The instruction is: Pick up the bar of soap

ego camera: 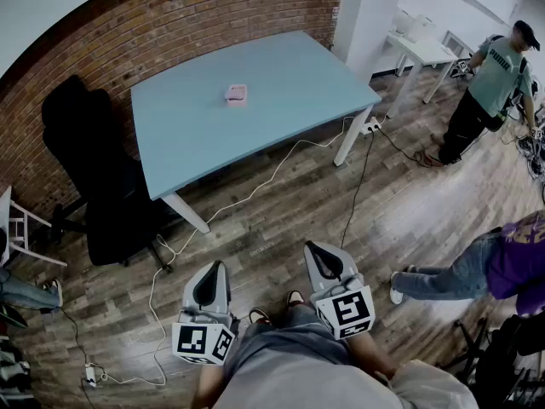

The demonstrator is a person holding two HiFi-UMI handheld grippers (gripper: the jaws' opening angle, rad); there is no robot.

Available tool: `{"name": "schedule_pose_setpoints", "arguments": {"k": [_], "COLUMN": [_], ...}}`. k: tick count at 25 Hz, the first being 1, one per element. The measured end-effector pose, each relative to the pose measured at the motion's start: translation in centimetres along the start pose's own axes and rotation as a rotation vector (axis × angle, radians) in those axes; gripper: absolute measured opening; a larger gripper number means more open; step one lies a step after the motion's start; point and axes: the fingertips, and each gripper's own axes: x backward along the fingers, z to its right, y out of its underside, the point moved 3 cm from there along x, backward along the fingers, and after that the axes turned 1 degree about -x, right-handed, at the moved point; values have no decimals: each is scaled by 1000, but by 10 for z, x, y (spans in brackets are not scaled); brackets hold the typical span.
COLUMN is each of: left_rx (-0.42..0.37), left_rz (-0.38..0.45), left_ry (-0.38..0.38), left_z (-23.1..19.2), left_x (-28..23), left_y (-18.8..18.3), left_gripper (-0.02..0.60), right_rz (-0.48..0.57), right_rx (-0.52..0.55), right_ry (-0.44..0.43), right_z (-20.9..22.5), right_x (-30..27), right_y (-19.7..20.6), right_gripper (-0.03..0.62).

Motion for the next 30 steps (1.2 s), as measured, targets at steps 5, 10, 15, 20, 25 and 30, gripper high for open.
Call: {"name": "schedule_pose_setpoints", "arguments": {"k": [5, 10, 15, 20, 25, 30], "left_rx": [1, 2, -7, -21, -45, -78], "left_rz": [5, 4, 8, 7, 5, -11], "left_ry": [5, 3, -7, -18, -36, -62], "left_z": [6, 9, 6, 8, 14, 27], "left_x": [-3, -5, -7, -18, -39, -67], "left_y": [1, 1, 0, -3, -4, -2], "left_gripper": [3, 3, 3, 3, 3, 5], "right_rz": [-2, 3, -2, 18, 21, 39], "right_rx": [-2, 5, -26, -79, -66, -52], "right_ry": [-3, -9, -20, -15, -20, -39], "right_z": [5, 5, 9, 29, 54, 86], "right_x": [2, 2, -2, -9, -16, -23], "right_y": [1, 1, 3, 3, 5, 10], "right_gripper": [2, 2, 3, 3, 3, 3]}}
